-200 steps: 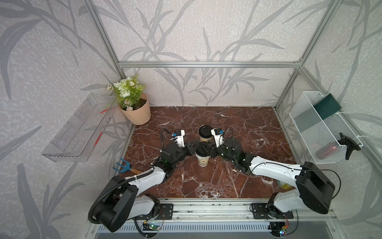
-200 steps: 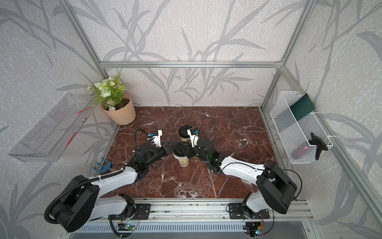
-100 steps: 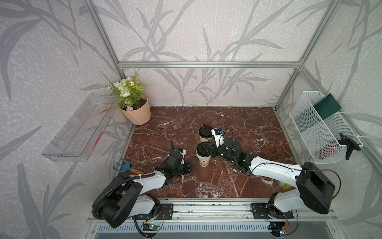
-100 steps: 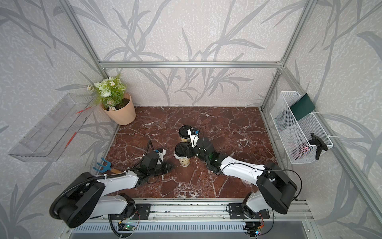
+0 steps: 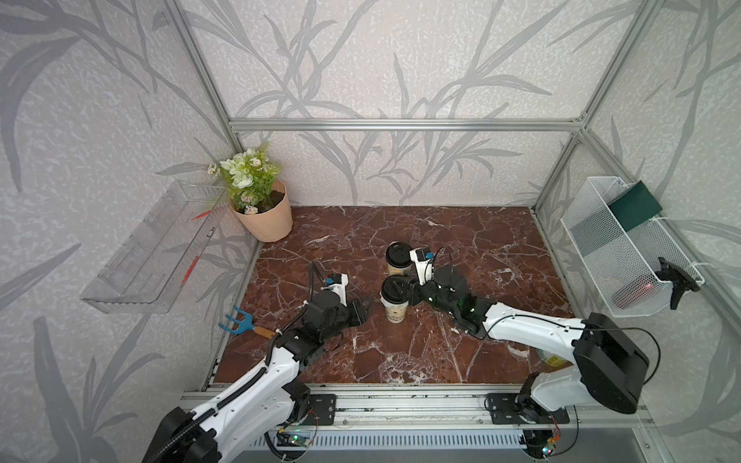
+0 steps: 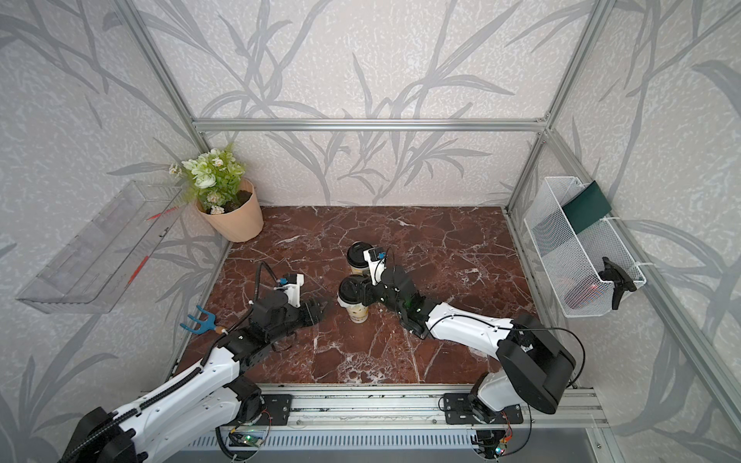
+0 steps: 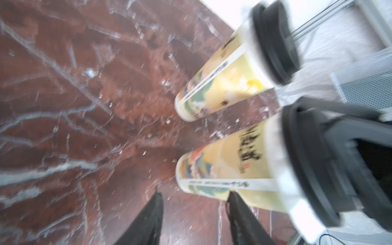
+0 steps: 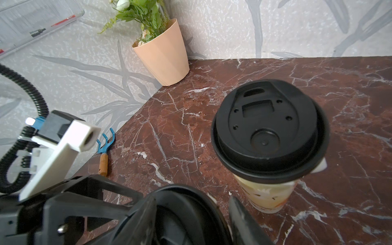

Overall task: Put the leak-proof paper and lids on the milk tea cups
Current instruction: Secure the cup lid on the cup.

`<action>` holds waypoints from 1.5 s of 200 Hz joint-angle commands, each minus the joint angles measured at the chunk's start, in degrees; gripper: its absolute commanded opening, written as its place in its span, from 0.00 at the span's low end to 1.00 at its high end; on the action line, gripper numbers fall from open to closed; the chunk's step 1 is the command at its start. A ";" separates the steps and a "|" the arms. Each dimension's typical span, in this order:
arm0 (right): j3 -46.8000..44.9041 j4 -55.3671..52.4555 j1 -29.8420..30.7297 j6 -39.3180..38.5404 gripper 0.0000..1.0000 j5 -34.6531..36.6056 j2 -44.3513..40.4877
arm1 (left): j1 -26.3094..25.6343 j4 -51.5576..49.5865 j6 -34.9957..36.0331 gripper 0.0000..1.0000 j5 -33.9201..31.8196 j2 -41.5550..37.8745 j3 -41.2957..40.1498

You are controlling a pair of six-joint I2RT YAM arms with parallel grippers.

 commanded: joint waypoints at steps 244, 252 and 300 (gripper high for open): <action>-5.71 -19.00 0.60 -1.23 0.55 0.13 7.47 | -1.56 13.75 -0.35 0.33 4.28 14.00 -5.60; -5.65 -19.05 0.62 -1.22 0.55 0.11 7.39 | -1.61 13.33 -0.24 0.33 4.39 13.60 -5.33; -5.33 -20.05 0.62 -1.38 0.55 0.48 6.42 | -1.46 2.68 2.22 0.34 1.99 1.65 -0.46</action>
